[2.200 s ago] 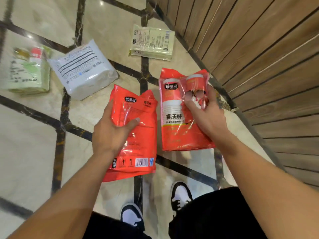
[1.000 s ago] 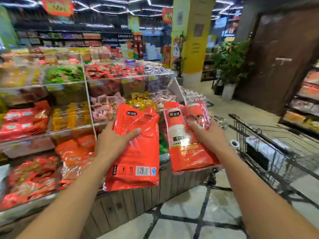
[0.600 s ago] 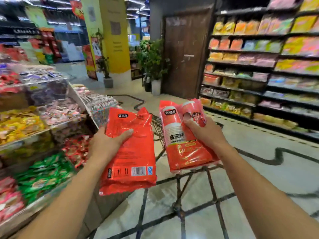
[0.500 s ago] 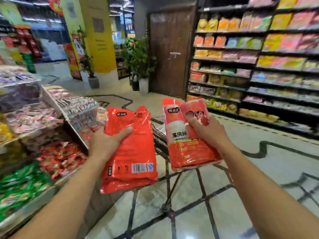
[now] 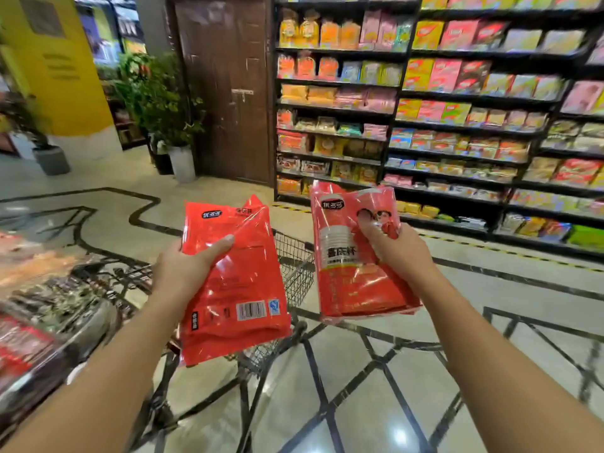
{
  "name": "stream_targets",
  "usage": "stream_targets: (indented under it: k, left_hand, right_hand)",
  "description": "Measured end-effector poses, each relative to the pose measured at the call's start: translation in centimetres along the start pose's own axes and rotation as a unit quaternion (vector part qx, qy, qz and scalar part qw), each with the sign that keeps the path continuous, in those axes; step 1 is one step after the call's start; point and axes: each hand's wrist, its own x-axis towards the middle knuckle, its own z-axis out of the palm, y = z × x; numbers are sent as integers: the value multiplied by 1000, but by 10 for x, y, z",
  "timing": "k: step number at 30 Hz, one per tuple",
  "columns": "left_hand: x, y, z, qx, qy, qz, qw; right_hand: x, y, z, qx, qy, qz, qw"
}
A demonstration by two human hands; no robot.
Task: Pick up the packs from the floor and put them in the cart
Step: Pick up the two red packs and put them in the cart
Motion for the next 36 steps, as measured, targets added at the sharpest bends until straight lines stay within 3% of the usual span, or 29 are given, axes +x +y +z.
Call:
stream_targets:
  k: [7, 13, 22, 29, 36]
  left_hand:
    - [112, 20, 91, -9, 12, -17, 1000]
    - [181, 16, 147, -11, 24, -33, 999]
    - [269, 0, 216, 13, 130, -109, 985]
    - [315, -27, 240, 22, 211, -145, 966]
    - [373, -103, 262, 35, 239, -224, 944]
  right_hand:
    - [149, 19, 9, 3, -3, 33, 999]
    - [258, 40, 39, 8, -48, 4, 999]
    - [427, 64, 124, 20, -170, -7, 985]
    - [513, 74, 207, -12, -258, -5, 966]
    - [569, 95, 313, -57, -335, -2, 941]
